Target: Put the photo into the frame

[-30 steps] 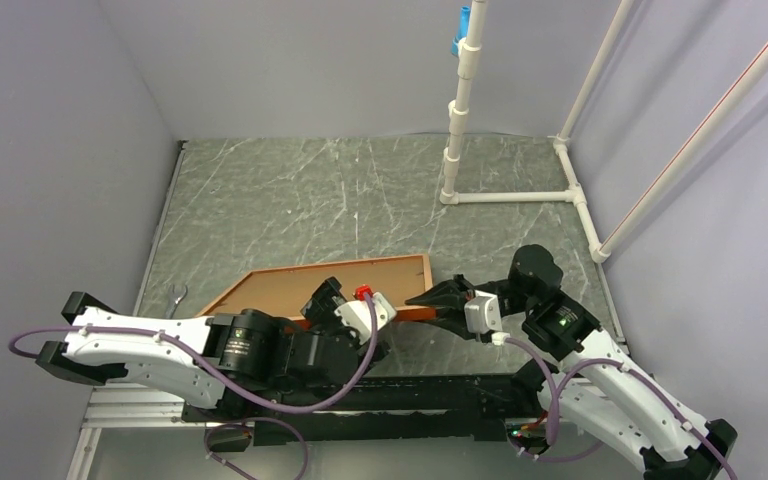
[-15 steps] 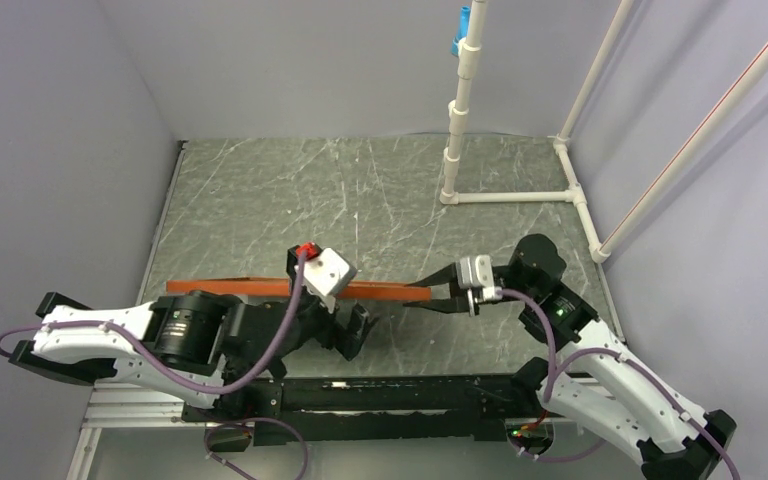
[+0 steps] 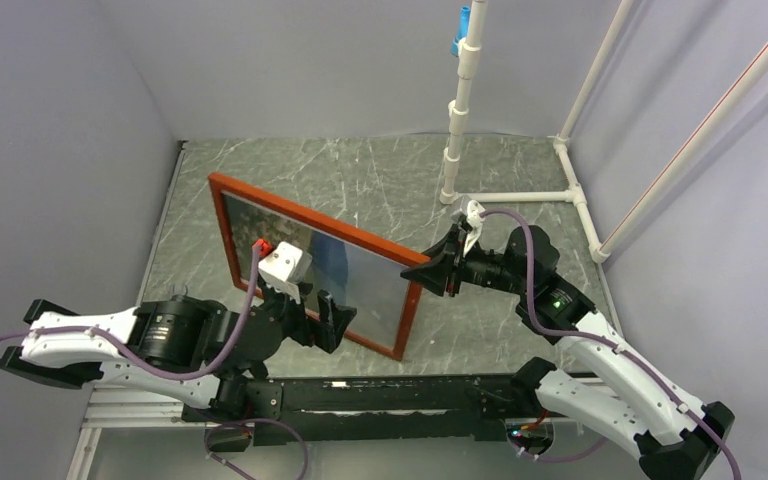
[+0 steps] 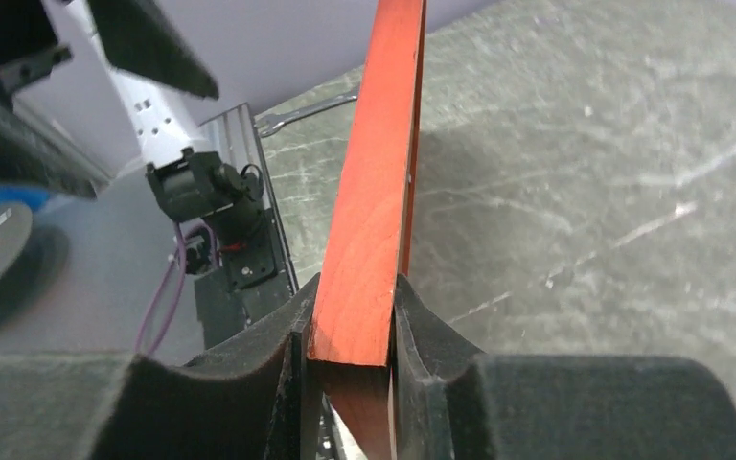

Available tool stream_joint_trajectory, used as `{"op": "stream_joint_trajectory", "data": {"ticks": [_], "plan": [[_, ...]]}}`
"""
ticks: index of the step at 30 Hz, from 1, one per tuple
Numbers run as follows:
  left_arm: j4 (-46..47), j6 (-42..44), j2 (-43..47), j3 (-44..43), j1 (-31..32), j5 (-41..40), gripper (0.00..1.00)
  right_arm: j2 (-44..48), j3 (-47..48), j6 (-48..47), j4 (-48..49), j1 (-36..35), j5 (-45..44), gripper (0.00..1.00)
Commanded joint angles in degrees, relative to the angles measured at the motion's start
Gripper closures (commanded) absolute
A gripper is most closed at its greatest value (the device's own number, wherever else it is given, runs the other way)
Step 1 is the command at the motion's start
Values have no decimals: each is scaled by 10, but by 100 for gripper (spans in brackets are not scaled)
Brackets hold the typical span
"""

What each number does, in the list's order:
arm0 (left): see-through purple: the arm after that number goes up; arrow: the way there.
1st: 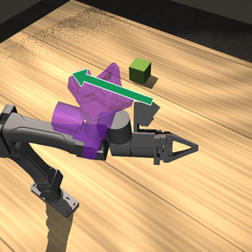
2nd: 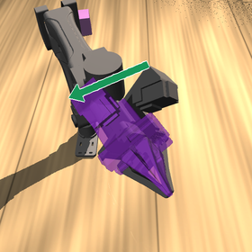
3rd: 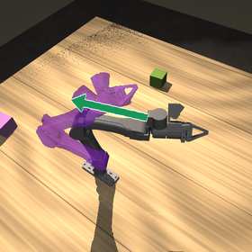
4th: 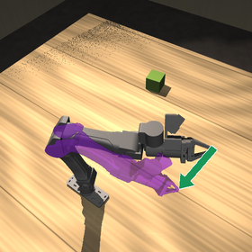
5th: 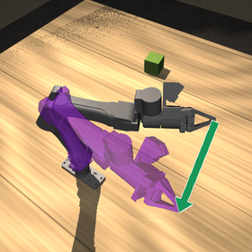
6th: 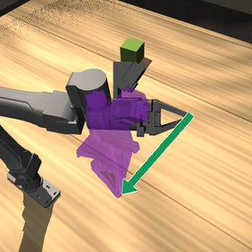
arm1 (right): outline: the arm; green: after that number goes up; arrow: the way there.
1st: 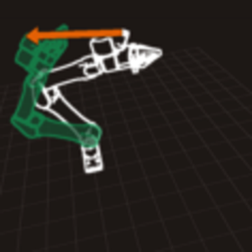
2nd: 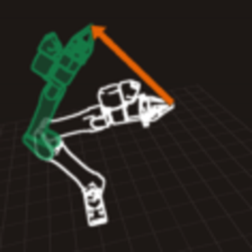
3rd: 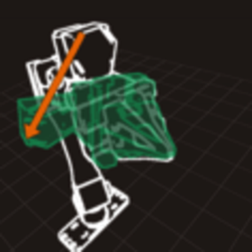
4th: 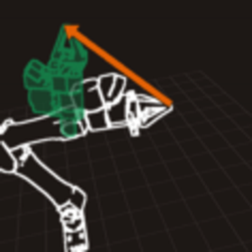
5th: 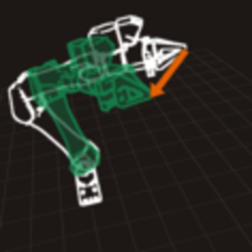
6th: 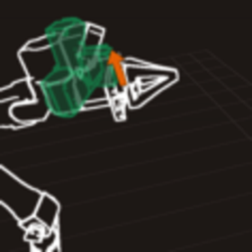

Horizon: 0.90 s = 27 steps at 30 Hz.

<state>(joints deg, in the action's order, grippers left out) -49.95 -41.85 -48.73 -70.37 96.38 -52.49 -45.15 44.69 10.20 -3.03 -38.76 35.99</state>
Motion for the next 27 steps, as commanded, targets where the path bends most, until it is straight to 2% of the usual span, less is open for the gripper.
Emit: {"op": "stream_joint_trajectory", "data": {"ticks": [1, 4, 8, 12, 15, 18, 25, 27], "plan": [[-34, -104, -1, 27, -41, 28, 1, -19, 12, 133, -91, -1, -70, 100], [-37, -125, -24, 42, -93, 94, 1, -35, 3, 141, -127, 3, -100, 100], [2, -127, -51, 78, -153, 165, 1, -7, -63, 172, -110, 22, -146, 100], [55, -116, -62, 134, -202, 232, 1, 24, -127, 187, -114, 76, -167, 100], [77, -116, -65, 173, -238, 273, 1, 23, -165, 190, -111, 135, -141, 100], [90, -126, -62, 213, -271, 301, 0, 2, -207, 190, -79, 188, -99, 100], [101, -172, -31, 309, -327, 337, 1, -95, -275, 198, -10, 214, -103, 100], [106, -182, -17, 336, -343, 346, 1, -121, -278, 203, 11, 215, -100, 92]]}}
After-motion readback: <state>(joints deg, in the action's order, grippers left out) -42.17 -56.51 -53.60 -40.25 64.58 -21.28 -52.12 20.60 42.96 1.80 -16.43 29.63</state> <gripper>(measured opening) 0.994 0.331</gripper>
